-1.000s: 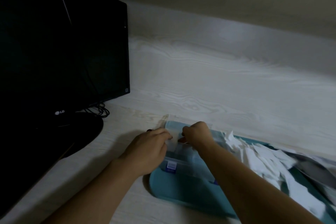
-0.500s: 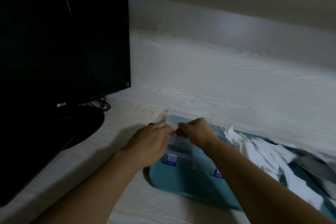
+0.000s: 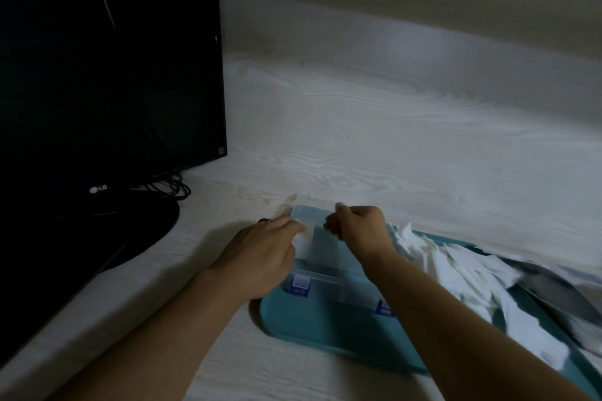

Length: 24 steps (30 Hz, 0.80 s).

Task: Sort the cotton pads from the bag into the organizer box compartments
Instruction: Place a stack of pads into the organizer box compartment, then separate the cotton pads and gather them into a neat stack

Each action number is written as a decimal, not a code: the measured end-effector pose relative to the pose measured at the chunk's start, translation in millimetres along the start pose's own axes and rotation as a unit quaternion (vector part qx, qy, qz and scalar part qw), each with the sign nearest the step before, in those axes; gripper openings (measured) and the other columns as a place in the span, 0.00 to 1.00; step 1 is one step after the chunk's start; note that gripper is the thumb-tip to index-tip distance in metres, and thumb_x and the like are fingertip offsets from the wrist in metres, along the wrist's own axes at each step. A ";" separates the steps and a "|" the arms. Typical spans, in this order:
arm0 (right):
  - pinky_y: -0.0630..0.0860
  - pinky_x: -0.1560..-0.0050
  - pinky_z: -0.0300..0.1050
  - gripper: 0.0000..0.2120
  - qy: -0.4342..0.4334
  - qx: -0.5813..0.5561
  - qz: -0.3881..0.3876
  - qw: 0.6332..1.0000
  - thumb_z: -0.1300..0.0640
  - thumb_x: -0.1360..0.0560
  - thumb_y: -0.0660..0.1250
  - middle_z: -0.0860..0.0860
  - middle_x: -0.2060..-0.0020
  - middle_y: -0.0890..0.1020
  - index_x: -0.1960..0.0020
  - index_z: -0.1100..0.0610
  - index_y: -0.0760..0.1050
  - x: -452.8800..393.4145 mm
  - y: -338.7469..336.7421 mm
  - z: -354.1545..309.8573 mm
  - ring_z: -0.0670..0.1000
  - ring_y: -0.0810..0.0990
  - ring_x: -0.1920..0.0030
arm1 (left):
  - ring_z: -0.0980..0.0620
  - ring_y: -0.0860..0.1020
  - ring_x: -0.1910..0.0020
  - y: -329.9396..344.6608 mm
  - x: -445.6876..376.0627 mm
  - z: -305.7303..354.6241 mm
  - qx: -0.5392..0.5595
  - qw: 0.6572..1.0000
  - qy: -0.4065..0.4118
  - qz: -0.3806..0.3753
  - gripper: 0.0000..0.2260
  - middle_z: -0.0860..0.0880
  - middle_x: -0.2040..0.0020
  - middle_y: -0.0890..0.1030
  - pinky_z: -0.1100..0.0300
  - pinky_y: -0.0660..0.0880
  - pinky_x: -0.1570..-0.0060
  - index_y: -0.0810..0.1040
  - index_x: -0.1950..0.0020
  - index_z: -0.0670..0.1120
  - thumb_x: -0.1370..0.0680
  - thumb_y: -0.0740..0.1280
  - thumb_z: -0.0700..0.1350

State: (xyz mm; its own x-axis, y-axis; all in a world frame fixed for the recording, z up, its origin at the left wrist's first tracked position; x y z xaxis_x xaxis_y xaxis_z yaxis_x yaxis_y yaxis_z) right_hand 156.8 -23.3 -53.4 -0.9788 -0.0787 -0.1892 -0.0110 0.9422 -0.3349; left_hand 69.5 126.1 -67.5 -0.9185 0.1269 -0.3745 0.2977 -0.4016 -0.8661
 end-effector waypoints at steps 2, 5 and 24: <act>0.80 0.49 0.50 0.19 -0.023 -0.028 0.025 0.999 0.55 0.19 0.61 0.53 0.65 0.86 0.65 0.57 0.82 5.1 -11.0 -4.3 0.53 0.84 0.59 | 0.50 0.73 0.37 -1.8 0.8 2.4 -0.001 1.000 0.007 0.001 0.19 0.54 0.28 0.69 0.54 0.70 0.37 0.67 0.26 0.49 0.17 0.55 0.42; 0.80 0.52 0.46 0.18 -0.069 -0.060 0.065 0.994 0.56 0.18 0.60 0.53 0.64 0.86 0.61 0.60 0.83 14.3 -33.8 -15.3 0.51 0.83 0.60 | 0.50 0.74 0.37 -3.7 1.2 6.7 -0.009 1.000 0.013 0.009 0.18 0.54 0.28 0.70 0.53 0.71 0.37 0.68 0.27 0.49 0.16 0.54 0.44; 0.71 0.45 0.40 0.13 -0.103 0.295 0.052 0.949 0.53 0.22 0.65 0.46 0.43 0.80 0.38 0.50 0.78 45.6 -241.8 51.9 0.46 0.79 0.45 | 0.51 0.78 0.48 -1.3 -25.3 147.1 -0.052 0.970 0.204 0.123 0.15 0.53 0.44 0.79 0.55 0.74 0.46 0.78 0.40 0.50 0.21 0.57 0.52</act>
State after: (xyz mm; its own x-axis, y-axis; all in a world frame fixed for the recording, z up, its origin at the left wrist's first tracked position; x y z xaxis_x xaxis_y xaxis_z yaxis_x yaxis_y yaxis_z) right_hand 125.5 -271.6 -28.9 -0.9070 -0.1150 -0.4050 0.2584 0.6073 -0.7513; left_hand 54.1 -10.0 -8.2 -0.6440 0.3952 -0.6550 0.5380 -0.3746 -0.7551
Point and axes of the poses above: each hand's wrist, its own x-axis away from the middle knuckle, its own y-axis out of the palm, z = x × y, the point moved 7 cm from there along -x, towards the middle knuckle
